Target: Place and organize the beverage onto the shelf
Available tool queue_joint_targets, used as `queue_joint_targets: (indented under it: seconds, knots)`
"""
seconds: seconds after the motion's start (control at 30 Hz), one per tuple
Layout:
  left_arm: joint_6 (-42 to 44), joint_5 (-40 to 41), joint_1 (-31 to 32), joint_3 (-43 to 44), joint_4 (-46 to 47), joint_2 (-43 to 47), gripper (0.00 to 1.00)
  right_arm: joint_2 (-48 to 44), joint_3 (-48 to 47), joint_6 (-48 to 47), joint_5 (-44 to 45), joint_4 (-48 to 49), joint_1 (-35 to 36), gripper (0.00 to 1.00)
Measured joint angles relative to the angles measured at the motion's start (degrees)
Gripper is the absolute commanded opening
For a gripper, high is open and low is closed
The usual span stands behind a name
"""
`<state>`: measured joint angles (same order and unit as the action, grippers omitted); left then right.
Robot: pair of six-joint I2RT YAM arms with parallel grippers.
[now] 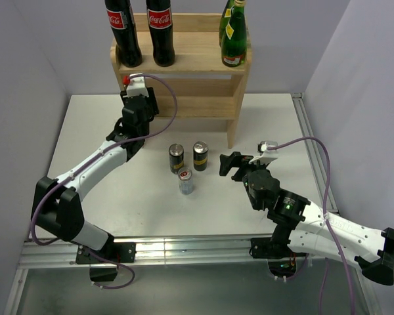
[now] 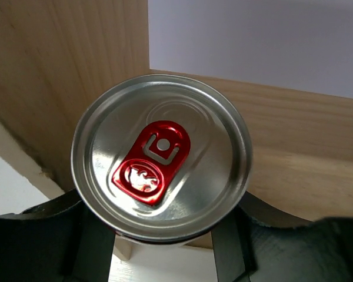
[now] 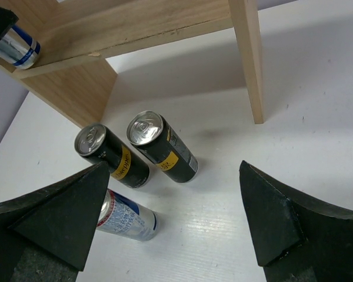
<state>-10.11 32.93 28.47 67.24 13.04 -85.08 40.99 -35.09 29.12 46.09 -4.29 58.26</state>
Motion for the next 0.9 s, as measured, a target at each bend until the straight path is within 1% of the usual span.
queue_joint_targets:
  seconds: [0.23, 0.27, 0.33, 0.37, 0.4, 0.47, 0.5, 0.53, 0.6, 0.7, 0.9]
  knots:
    - [-0.5, -1.6, -1.4, 0.7, 1.2, -2.4, 0.01, 0.5, 0.0, 0.0, 0.0, 0.0, 0.0, 0.98]
    - [-0.6, -1.7, -1.4, 0.9, 1.3, -2.6, 0.04, 0.7, 0.0, 0.0, 0.0, 0.0, 0.0, 0.98]
    - [-0.8, -1.7, -1.5, 0.9, 2.1, -2.9, 0.18, 1.0, 0.0, 0.0, -0.1, 0.0, 0.0, 0.98]
    - [-0.9, -1.6, -1.5, 0.9, 2.2, -3.0, 0.31, 1.0, 0.0, 0.0, -0.1, 0.0, 0.0, 0.98]
    - [-1.1, -1.6, -1.5, 0.9, 2.2, -3.0, 0.39, 1.0, 0.0, 0.0, -0.1, 0.0, 0.0, 0.98]
    - [-1.2, -1.6, -1.6, 0.9, 2.3, -3.0, 0.51, 1.0, 0.0, 0.1, -0.1, 0.0, 0.0, 0.98]
    - [-1.3, -1.6, -1.6, 0.9, 2.3, -3.0, 0.65, 1.1, 0.0, 0.1, 0.0, 0.0, 0.0, 0.98]
    - [-1.4, -1.6, -1.6, 0.9, 2.3, -3.0, 0.72, 1.2, 0.0, 0.1, -0.1, 0.0, 0.0, 0.98]
    - [-1.8, -2.6, -1.6, 0.9, 3.5, -3.0, 0.99, 1.3, 0.0, 0.2, -0.1, 0.0, 0.0, 0.98]
    - [-1.8, -2.1, -0.9, 0.9, 5.2, -2.8, 0.99, 1.3, 0.0, 0.3, -0.1, 0.0, 0.0, 0.98]
    - [-2.3, -2.1, -1.0, 0.8, 6.0, -2.8, 0.99, 1.6, 0.0, 0.4, -0.1, 0.0, 0.0, 0.98]
